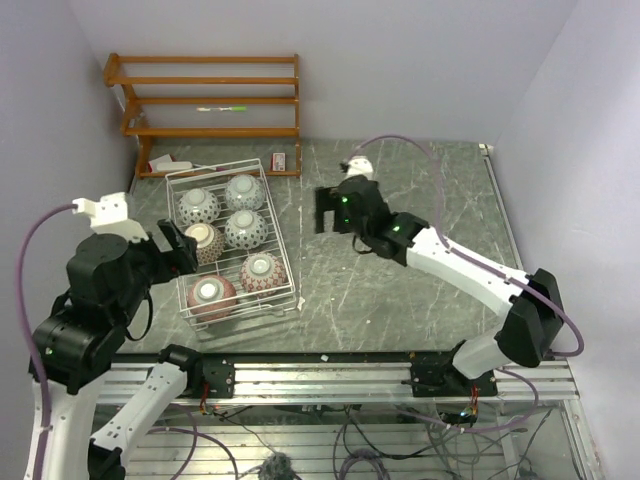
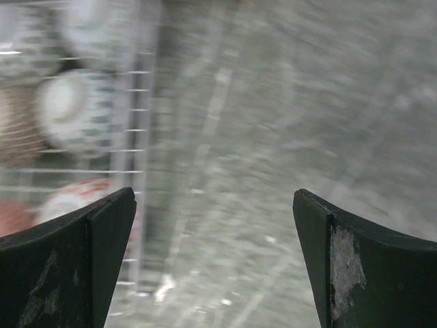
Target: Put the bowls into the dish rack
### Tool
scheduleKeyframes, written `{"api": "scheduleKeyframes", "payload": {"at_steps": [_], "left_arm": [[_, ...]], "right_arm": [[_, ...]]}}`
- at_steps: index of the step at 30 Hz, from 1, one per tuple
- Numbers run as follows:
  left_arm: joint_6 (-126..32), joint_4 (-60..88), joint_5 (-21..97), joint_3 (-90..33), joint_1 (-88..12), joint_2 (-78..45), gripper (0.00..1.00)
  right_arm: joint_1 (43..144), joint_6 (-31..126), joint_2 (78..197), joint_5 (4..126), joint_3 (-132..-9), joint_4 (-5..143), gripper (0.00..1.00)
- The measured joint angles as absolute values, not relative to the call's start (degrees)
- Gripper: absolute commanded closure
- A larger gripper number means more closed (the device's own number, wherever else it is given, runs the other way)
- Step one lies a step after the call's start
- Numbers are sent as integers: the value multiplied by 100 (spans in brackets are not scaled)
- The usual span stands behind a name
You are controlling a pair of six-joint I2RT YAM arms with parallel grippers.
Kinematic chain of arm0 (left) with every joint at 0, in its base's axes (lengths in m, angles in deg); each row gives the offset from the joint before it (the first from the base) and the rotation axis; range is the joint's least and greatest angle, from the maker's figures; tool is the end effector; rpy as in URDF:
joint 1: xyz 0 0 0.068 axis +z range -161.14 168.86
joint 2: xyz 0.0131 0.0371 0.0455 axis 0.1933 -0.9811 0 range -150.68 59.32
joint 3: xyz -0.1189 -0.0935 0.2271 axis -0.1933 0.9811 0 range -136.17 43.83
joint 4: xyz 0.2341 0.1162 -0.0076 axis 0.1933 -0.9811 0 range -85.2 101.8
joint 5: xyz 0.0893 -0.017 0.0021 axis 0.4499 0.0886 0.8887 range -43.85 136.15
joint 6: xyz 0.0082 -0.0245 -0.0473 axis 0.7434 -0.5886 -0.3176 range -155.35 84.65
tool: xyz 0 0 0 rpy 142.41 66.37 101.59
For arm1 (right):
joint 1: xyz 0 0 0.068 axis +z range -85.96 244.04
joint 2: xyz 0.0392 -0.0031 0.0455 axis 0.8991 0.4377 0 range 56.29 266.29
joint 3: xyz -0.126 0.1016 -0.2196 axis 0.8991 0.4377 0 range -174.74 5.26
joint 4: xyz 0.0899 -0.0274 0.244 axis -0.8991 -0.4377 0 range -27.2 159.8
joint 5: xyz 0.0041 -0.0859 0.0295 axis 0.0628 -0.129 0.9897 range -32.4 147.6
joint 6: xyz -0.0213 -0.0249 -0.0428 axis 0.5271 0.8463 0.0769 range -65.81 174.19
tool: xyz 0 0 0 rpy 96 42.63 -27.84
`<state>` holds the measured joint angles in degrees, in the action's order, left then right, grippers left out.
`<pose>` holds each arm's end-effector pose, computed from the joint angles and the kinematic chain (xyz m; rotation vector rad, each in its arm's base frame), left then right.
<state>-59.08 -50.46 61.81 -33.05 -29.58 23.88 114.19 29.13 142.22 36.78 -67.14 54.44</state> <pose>0.0504 -0.0068 0.4353 -0.2702 1.9078 -0.2297 0.2323 0.2586 0.3260 -0.2289 2.0557 0.4414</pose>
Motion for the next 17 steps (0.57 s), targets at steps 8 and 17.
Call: {"api": "scheduleKeyframes", "payload": {"at_steps": [8,17], "left_arm": [[-5803,-4356,5810,-2794,-2960,2257,1],[-5643,-3888,5786,-2313,-2960,2218,1]], "right_arm": [[10751,2587,13870,2826,-6117,4338,0],[10552,2592,13422,2682,-5628,4249,0]]}}
